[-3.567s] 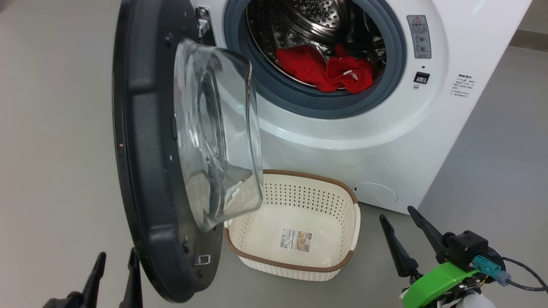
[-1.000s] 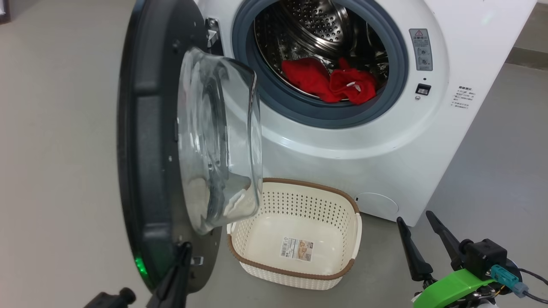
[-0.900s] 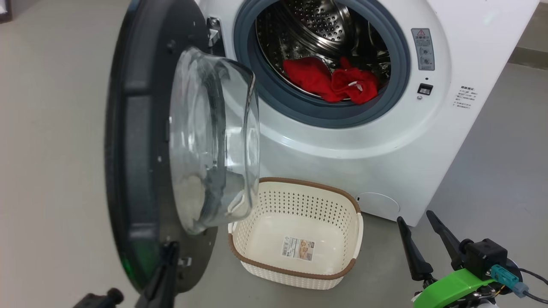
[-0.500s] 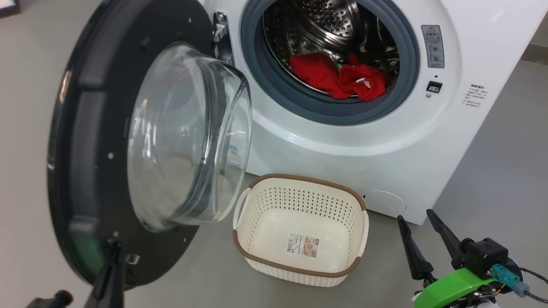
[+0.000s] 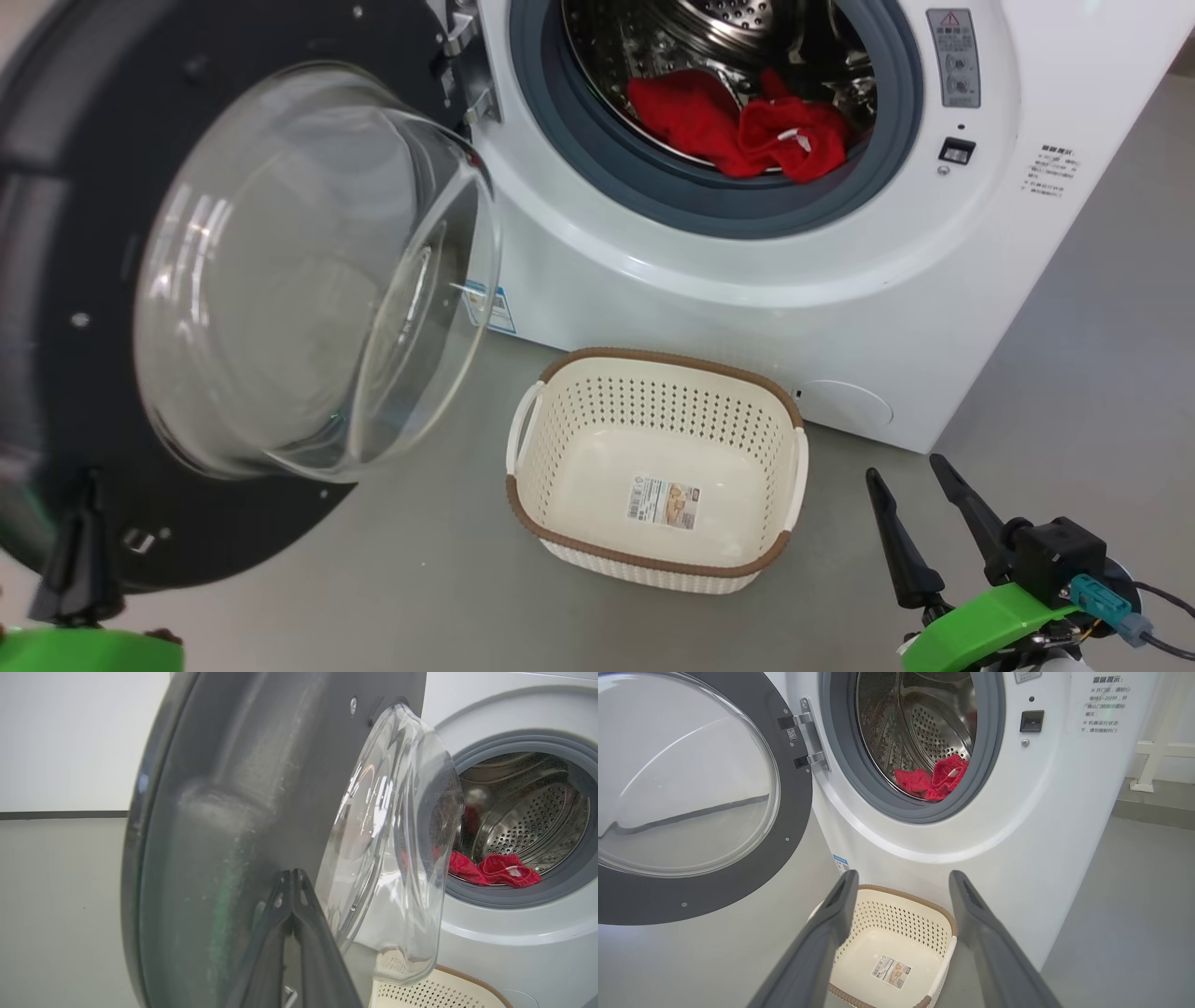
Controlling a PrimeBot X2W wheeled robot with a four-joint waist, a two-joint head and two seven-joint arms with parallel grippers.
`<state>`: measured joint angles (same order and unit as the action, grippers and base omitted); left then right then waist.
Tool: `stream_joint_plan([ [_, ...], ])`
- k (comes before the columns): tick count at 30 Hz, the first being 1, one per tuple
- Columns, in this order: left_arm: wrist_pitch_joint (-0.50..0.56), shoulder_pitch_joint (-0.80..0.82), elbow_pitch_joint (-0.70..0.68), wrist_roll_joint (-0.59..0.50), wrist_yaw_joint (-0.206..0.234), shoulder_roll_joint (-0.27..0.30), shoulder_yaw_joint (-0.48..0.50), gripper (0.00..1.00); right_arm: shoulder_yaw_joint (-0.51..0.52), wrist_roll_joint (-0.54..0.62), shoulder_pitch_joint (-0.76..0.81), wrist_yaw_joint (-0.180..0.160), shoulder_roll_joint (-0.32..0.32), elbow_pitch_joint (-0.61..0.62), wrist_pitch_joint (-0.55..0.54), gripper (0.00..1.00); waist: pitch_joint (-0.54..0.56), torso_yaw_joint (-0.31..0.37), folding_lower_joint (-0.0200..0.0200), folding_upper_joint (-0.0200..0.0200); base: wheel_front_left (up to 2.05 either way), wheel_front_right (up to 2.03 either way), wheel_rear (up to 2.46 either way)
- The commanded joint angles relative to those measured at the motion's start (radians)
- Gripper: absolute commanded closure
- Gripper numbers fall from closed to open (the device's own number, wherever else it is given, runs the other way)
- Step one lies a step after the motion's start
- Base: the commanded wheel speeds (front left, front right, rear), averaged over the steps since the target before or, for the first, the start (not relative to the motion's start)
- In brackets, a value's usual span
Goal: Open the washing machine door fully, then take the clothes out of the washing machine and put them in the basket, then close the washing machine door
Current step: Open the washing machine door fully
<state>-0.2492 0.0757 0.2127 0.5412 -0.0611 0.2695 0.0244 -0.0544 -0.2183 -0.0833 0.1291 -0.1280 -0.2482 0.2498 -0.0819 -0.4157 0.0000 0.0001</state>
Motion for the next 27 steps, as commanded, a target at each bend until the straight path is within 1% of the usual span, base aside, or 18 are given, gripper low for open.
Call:
stream_joint_plan([
  [1,-0.012,0.055,0.006,0.000,-0.001,0.054,0.069,1.00,-0.025,0.018,-0.040,0.002,-0.005,0.023,0.012,0.00,-0.015,0.007,0.0000,-0.0001,0.00,0.00,0.00],
  [7,-0.012,0.120,0.078,-0.022,-0.028,0.080,0.145,1.00,-0.024,0.027,-0.056,0.002,-0.003,0.025,0.012,0.00,-0.041,0.022,0.0000,-0.0001,0.00,0.00,0.00],
  [14,-0.012,0.204,0.189,-0.083,-0.053,0.109,0.206,1.00,-0.026,0.037,-0.076,0.002,0.000,0.030,0.012,0.00,-0.076,0.039,0.0000,-0.0001,0.00,0.00,0.00],
  [20,-0.012,0.287,0.297,-0.119,-0.065,0.139,0.258,1.00,-0.029,0.049,-0.105,0.002,0.001,0.032,0.012,0.00,-0.111,0.050,0.0000,-0.0001,0.00,0.00,0.00],
  [21,-0.012,0.287,0.297,-0.119,-0.065,0.139,0.258,1.00,-0.029,0.049,-0.105,0.002,0.001,0.032,0.012,0.00,-0.111,0.050,0.0000,-0.0001,0.00,0.00,0.00],
  [27,-0.013,0.365,0.403,-0.145,-0.069,0.175,0.288,1.00,-0.031,0.060,-0.124,0.002,0.004,0.034,0.012,0.00,-0.133,0.059,0.0000,-0.0001,0.00,0.00,0.00],
])
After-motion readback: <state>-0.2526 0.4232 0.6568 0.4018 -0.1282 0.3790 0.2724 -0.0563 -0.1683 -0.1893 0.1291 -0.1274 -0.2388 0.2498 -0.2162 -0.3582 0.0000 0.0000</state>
